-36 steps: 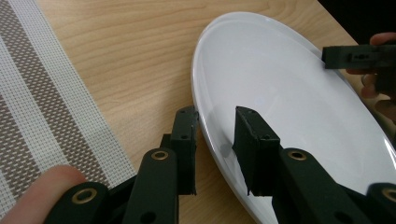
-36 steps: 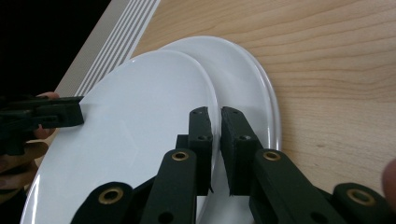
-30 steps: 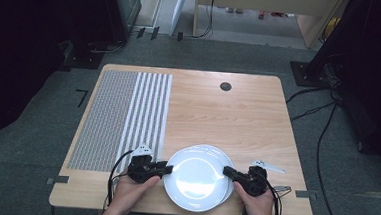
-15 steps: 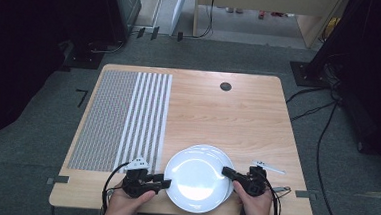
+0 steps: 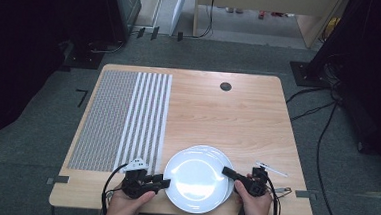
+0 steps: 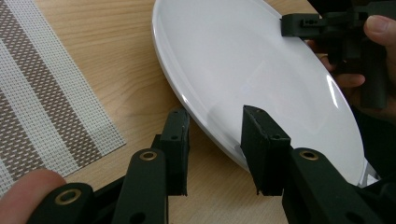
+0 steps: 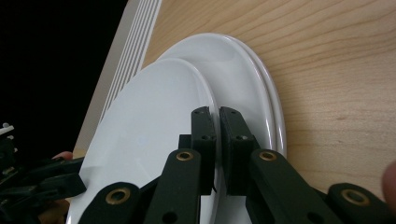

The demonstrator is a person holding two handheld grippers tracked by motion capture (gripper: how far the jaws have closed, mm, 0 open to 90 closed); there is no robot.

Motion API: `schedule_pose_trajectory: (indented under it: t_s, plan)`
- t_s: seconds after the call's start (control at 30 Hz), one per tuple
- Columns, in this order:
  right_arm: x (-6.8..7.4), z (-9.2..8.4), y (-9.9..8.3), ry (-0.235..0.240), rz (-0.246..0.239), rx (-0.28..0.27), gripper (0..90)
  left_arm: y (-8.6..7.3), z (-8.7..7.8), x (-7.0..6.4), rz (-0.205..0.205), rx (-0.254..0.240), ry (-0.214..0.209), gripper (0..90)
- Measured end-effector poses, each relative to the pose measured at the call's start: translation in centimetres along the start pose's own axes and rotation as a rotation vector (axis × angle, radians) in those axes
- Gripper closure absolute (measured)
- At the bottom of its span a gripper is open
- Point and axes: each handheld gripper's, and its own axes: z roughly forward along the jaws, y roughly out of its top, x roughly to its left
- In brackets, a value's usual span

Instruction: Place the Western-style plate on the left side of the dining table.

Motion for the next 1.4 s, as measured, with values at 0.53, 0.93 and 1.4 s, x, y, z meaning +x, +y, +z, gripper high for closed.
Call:
schedule_pose_trajectory:
  t_s: [0.53, 0.93, 1.4]
  plan:
    - [-0.2, -0.1, 0.1, 0.035, 0.03, -0.029, 87.6, 0.1, -0.2, 0.2, -0.015, -0.011, -0.009, 66.2]
    - [-0.1, -0.3, 0.2, 0.05, 0.046, -0.042, 87.8, 0.2, -0.1, 0.0, -0.024, -0.018, 0.002, 67.8]
    - [0.9, -0.4, 1.4, 0.033, 0.024, -0.054, 87.3, 1.3, -0.6, -0.2, -0.024, -0.031, 0.003, 69.0]
